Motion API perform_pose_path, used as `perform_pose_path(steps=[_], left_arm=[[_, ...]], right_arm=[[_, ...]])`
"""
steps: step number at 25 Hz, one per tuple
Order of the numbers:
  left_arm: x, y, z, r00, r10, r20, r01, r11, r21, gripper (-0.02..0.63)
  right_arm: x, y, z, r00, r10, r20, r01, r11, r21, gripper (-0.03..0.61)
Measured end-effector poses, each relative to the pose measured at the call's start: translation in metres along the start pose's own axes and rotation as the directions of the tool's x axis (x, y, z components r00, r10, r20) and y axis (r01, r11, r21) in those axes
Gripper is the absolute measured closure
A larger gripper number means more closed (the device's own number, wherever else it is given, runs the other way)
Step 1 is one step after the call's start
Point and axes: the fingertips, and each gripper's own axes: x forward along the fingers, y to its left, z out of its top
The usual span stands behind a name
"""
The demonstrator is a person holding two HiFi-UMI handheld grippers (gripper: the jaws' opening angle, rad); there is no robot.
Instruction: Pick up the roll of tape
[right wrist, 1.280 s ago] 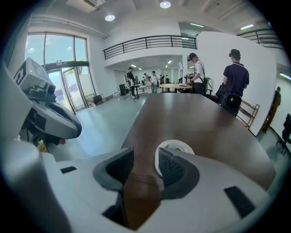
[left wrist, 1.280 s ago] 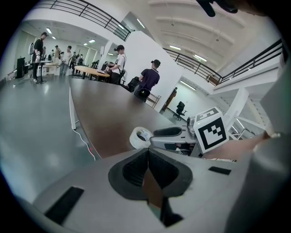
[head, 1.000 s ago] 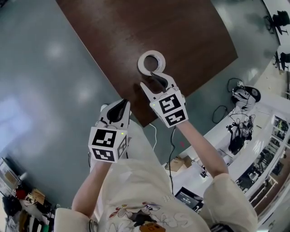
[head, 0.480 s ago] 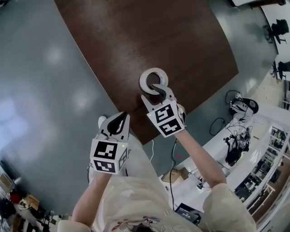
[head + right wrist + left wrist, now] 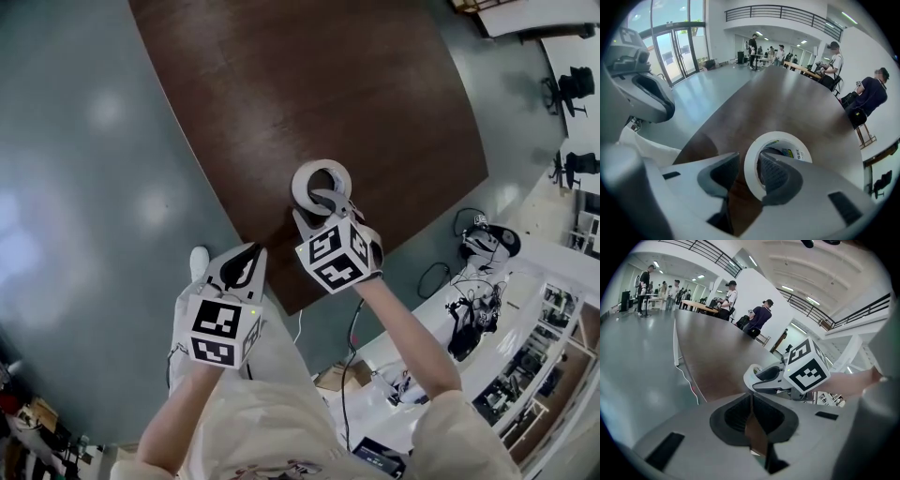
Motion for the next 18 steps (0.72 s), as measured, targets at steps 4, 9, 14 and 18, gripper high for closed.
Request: perform_pose_path(steps=[4,9,14,18], left_arm=[[-0.009,0.005,0.001,1.000,-0.003,0.005,0.003,1.000,-0.008,0.606],[-0.009,0.006,-0.006,1.000,-0.014,0.006,0.014,1.000,-0.015,0.606],[-0.015,0.001,-0.011,1.000,-0.025,0.009,0.026,0.999,-0.023,0.606],[-0.017,0.002,-0.015,0.999,-0.033,0.018,0.033,0.999,-0.028,0.606]], right_arm=[[0.001,0.004,0.004,0.998,0.011,-0.058,-0.014,0.999,-0.050,0.448],[0.008,0.003,-0.002,0.991,0.029,-0.131,-0.043,0.994,-0.100,0.457],[0.014,0.008,-0.009,0.974,0.062,-0.219,-0.092,0.987,-0.129,0.456],[0.021,0.008,-0.014,0.960,0.088,-0.266,-0.125,0.984,-0.126,0.460]])
